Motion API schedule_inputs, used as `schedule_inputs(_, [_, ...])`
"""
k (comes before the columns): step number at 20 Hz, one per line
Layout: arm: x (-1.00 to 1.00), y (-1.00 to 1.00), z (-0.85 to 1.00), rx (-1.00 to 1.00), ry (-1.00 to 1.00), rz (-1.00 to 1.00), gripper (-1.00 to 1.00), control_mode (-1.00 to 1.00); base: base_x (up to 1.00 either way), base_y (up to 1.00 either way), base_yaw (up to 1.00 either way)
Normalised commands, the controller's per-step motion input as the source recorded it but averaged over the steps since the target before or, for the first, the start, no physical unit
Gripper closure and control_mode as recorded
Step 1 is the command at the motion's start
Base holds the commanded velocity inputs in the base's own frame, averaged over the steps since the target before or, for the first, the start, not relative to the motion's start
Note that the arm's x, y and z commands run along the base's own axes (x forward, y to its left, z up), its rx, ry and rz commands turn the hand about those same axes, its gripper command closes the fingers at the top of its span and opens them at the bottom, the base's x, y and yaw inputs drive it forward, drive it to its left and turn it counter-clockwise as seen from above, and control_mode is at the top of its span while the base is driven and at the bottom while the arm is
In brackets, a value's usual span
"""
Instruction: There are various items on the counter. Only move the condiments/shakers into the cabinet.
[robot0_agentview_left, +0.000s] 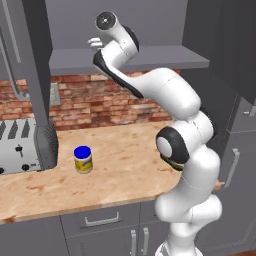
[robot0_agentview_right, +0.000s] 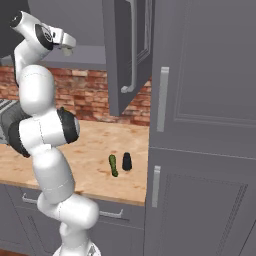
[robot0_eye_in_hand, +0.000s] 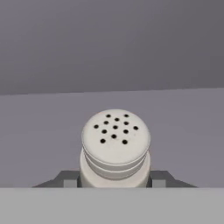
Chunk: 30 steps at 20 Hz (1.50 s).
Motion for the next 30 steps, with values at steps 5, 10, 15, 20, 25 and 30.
schedule_inputs(5, [0.37,0.00,-0.30,-0.09,0.05,0.00,1.00,-1.00,0.00,0.00,0.00])
schedule_inputs(10, [0.21,-0.02,-0.27,0.04,0.00,0.00,1.00,-1.00,0.00,0.00,0.00])
schedule_inputs(15, [0.11,-0.04,-0.26,0.03,0.00,0.00,1.00,-1.00,0.00,0.00,0.00])
schedule_inputs(20, [0.08,0.00,-0.11,0.00,0.00,0.00,-1.00,-1.00,0.00,0.00,0.00])
schedule_inputs(25, [-0.02,0.00,0.00,0.00,-0.05,0.00,-1.00,-1.00,0.00,0.00,0.00])
schedule_inputs(30, [-0.16,0.00,0.00,0.00,-0.17,0.00,-1.00,-1.00,0.00,0.00,0.00])
